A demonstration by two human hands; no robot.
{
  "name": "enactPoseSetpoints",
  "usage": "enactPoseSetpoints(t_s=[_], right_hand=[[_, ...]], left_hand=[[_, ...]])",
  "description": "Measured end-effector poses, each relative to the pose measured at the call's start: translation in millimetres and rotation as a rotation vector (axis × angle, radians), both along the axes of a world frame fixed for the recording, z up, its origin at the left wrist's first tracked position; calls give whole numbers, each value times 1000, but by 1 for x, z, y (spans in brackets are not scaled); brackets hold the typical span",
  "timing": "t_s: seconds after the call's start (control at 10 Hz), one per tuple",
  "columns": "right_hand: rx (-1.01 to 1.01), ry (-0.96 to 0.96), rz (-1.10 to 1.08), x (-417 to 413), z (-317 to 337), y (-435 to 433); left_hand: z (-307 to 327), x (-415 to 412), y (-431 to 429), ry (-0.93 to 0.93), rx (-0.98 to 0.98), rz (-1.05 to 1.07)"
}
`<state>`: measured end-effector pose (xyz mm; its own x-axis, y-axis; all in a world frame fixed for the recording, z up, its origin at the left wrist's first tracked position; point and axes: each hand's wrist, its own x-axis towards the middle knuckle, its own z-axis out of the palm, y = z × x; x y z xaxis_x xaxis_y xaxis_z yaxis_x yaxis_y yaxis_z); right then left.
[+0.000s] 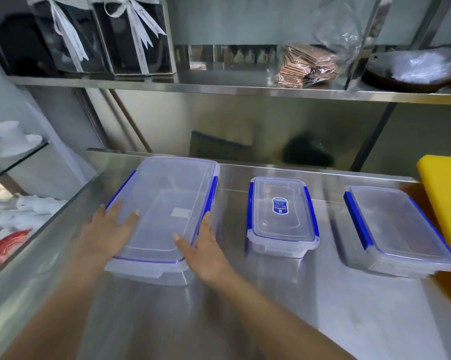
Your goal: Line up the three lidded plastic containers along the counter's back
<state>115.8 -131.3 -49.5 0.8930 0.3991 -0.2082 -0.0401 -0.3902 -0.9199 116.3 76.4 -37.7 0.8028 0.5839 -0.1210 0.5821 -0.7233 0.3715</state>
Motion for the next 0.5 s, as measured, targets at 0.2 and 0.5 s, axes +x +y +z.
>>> enactPoseSetpoints(t_s=[0.2, 0.5], right_hand=[[-102, -32, -150, -27, 37, -21], [-190, -320, -111, -71, 162, -93]], left_hand=[[32, -10, -36, -86, 21, -95], [144, -43, -78, -278, 81, -247]])
